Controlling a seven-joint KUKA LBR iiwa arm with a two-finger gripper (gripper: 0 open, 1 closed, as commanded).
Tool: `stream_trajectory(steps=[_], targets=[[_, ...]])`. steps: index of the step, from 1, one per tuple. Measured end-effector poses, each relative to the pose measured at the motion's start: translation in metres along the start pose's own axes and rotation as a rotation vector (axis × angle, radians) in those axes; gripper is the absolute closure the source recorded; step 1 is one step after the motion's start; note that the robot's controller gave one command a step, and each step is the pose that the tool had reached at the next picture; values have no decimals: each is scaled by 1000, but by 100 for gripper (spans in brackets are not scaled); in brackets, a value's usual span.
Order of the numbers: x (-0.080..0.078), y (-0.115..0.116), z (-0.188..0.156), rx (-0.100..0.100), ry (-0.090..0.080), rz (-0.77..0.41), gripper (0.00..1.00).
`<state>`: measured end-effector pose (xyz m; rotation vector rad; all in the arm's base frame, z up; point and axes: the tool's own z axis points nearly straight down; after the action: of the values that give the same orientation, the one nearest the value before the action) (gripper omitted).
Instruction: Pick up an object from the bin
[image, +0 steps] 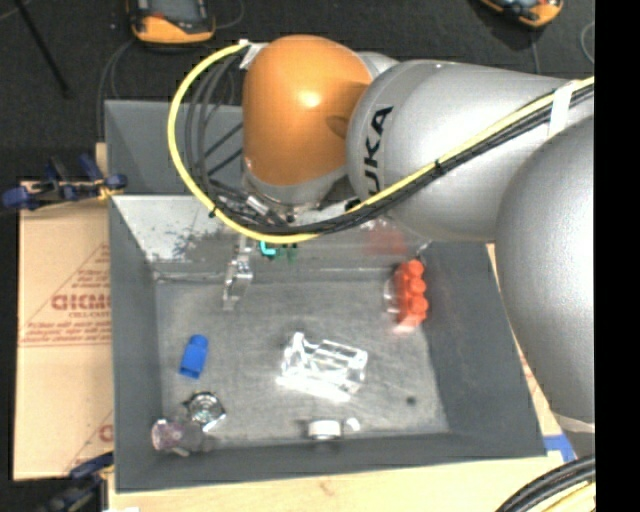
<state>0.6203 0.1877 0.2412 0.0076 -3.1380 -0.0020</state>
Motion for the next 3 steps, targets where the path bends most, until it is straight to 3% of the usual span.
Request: stream_trajectory(steps=[1, 2, 3], targets=[[41, 21, 157, 1, -11, -443, 0], [47, 7, 140, 3, -8, -698, 0], [31, 46, 140, 2, -9, -1024, 0]])
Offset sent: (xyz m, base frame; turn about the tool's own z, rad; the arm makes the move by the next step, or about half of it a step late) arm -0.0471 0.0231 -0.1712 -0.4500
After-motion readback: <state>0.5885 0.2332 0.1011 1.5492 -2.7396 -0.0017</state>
